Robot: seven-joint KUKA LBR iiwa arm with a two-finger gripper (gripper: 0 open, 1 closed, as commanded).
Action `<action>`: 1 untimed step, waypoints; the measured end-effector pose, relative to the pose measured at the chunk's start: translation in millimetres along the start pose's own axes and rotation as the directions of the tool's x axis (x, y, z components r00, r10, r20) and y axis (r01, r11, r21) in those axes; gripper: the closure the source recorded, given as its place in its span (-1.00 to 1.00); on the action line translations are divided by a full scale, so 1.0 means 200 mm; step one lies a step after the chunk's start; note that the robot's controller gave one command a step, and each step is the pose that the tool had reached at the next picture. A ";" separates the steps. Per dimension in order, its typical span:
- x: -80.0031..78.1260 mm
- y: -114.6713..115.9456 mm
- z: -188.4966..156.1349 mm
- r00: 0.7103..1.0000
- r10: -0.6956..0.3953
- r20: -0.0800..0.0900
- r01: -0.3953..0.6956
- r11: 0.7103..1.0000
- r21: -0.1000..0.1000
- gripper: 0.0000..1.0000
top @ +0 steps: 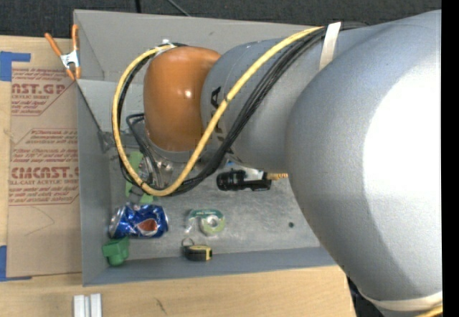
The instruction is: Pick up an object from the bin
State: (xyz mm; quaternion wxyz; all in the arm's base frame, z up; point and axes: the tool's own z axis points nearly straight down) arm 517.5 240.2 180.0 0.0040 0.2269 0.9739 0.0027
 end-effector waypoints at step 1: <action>-0.19 -0.18 -0.27 1.000 0.021 0.000 -0.021 1.000 0.004 1.00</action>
Offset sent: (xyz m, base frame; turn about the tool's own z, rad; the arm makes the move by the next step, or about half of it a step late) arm 0.0157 -0.0469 0.0507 0.0177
